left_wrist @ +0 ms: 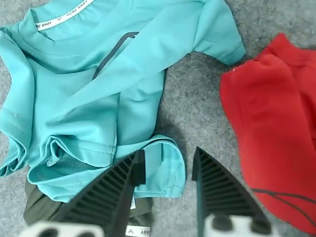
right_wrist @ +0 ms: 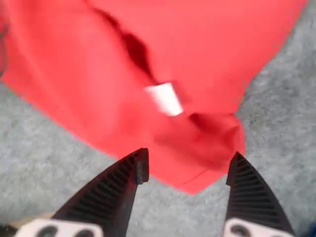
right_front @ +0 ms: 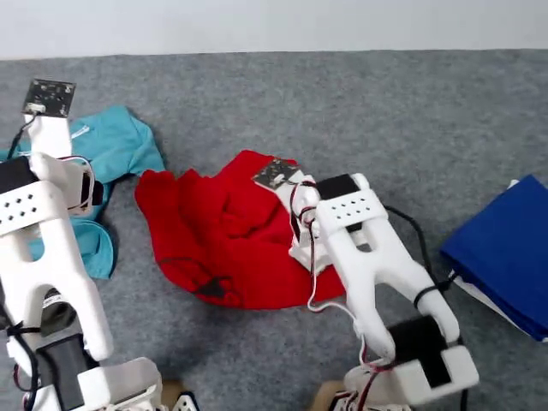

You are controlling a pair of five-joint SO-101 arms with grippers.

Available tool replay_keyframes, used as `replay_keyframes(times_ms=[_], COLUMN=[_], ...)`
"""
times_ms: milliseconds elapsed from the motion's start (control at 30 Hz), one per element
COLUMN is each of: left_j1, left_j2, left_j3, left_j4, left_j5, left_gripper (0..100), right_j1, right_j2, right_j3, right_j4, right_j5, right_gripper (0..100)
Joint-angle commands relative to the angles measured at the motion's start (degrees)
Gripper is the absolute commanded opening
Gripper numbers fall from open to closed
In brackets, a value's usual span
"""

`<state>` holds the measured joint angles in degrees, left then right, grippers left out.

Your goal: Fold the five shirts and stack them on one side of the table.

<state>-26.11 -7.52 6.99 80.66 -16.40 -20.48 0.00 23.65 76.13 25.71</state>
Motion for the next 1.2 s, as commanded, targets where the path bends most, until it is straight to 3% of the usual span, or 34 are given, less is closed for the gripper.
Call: replay_keyframes(times_ms=[0, 200, 500, 767, 933, 1167], left_j1=[0.3, 0.1, 0.3, 0.4, 0.4, 0.4], left_j2=[-2.1, -2.1, -2.1, -2.1, -2.1, -1.8], left_j3=[-0.2, -0.2, -0.2, -0.2, -0.1, -0.1], left_j4=[-0.7, -0.6, -0.6, -0.7, -0.6, -0.6], left_j5=[0.5, 0.5, 0.5, 0.5, 0.5, 0.5], left_gripper=[17, 17, 17, 17, 17, 17], right_j1=[3.4, 5.4, 5.5, 6.0, 6.5, 7.3], right_j2=[4.4, 9.3, 9.8, 9.6, 9.8, 6.5], right_j3=[-2.8, -17.2, -46.7, -64.5, -64.9, -39.4], right_j4=[-2.2, 3.6, 14.5, 15.7, 27.2, 26.5], right_j5=[-0.2, -0.1, 3.9, 5.5, 6.2, 10.9], right_gripper=[23.9, 0.5, 1.0, 1.0, 1.0, 1.0])
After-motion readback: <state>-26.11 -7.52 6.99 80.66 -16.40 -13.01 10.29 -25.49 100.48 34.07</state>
